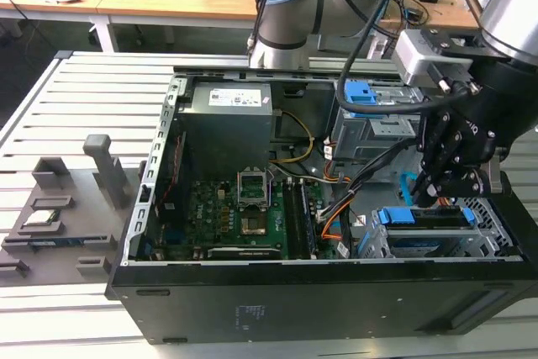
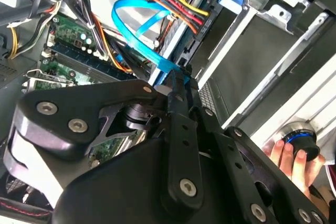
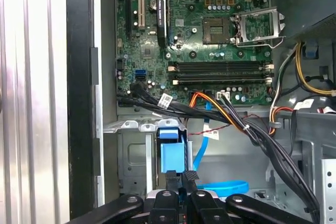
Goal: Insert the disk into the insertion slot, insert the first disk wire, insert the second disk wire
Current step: 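Insert the second disk wire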
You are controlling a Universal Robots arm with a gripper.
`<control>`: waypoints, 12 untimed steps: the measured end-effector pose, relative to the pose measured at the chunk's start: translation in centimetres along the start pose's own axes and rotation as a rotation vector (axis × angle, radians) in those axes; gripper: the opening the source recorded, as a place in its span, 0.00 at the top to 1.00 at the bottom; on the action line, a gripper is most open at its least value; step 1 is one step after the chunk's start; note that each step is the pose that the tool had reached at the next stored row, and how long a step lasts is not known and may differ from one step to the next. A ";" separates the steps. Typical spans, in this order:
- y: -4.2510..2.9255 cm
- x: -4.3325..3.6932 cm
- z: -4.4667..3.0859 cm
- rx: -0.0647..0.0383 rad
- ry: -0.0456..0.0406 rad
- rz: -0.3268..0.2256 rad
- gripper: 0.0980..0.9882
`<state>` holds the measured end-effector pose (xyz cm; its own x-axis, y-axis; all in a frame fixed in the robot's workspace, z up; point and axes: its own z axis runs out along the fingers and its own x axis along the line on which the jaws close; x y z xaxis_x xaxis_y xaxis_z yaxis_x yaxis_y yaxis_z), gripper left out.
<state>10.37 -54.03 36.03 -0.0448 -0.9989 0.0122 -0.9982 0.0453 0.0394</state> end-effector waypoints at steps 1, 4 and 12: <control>-0.23 -0.02 0.28 0.000 0.0001 0.000 0.93; -1.16 -0.07 0.84 0.000 0.0002 -0.001 0.93; -1.66 -0.29 1.35 0.000 0.0003 -0.004 0.93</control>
<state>11.99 -53.83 34.62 -0.0411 -0.9991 0.0124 -0.9984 0.0415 0.0396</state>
